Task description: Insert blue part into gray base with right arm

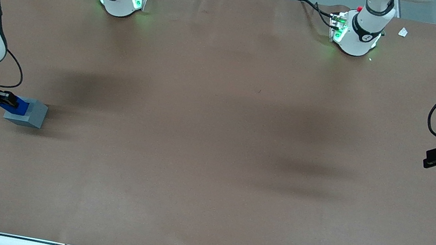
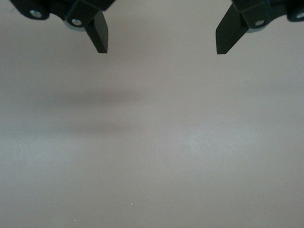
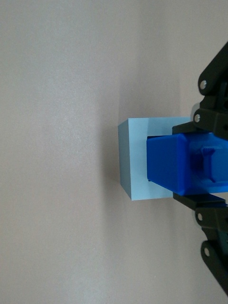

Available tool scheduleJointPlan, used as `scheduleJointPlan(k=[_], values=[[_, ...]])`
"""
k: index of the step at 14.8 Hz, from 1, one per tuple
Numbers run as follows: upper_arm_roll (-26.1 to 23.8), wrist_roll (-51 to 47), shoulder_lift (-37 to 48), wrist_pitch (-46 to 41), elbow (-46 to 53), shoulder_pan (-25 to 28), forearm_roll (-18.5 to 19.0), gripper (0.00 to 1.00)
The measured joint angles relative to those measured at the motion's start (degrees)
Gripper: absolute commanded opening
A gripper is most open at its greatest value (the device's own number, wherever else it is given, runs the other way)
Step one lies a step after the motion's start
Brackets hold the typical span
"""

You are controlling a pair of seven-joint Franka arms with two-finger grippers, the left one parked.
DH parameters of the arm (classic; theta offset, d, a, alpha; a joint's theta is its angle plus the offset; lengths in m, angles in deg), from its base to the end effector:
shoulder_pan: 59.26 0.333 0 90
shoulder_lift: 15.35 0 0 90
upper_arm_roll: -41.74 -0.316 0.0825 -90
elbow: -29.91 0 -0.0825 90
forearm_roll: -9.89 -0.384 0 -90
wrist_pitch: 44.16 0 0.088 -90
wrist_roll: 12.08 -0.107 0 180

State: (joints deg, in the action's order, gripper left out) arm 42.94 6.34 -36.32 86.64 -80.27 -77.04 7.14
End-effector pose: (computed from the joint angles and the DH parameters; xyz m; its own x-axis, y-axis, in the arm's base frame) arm 0.5877 -0.2003 0.3005 0.9992 -0.0399 0.0030 -0.0398 -0.9988 -0.0292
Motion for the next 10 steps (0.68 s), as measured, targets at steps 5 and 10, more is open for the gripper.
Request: scheduleJointPlan(k=[5,10], values=[[0.2,0.1,-0.8,-0.5,-0.6,-0.8,0.0,0.28],[0.1,0.1,-0.8,-0.5,-0.6,-0.8,0.0,0.34]])
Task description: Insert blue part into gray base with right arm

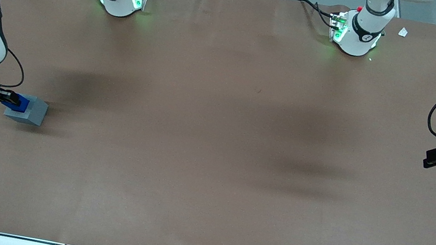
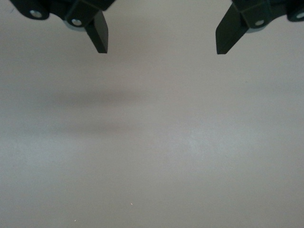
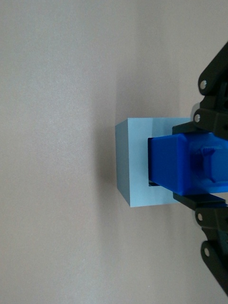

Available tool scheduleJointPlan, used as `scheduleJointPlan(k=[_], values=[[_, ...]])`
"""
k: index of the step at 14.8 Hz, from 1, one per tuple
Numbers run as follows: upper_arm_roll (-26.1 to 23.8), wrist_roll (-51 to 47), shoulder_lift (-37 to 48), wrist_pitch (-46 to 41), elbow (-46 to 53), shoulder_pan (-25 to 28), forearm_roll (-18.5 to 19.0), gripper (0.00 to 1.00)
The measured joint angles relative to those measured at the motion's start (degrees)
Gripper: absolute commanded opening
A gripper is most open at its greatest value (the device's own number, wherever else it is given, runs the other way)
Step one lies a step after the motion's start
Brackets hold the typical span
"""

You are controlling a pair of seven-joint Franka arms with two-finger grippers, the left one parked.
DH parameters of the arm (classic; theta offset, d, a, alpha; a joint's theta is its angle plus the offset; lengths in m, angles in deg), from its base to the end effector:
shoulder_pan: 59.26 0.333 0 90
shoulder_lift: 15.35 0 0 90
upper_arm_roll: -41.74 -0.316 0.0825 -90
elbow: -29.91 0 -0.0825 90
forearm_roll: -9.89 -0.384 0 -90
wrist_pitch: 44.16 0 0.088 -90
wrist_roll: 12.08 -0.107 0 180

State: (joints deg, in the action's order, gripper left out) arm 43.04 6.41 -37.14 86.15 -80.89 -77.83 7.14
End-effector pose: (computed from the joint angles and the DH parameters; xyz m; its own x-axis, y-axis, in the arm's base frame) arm 0.5801 -0.2077 0.2863 0.9981 -0.0538 -0.0294 -0.0549 -0.9978 -0.0382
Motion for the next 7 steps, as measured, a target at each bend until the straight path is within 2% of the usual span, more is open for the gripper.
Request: scheduleJointPlan(k=[1,2,3,4,7], values=[[0.0,0.0,0.0,0.0,0.0,0.0,0.0,0.45],[0.0,0.0,0.0,0.0,0.0,0.0,0.0,0.66],[0.0,0.0,0.0,0.0,0.0,0.0,0.0,0.91],[0.0,0.0,-0.1,-0.1,-0.1,0.0,0.0,1.0],[0.0,0.0,-1.0,0.1,0.0,0.0,0.0,1.0]])
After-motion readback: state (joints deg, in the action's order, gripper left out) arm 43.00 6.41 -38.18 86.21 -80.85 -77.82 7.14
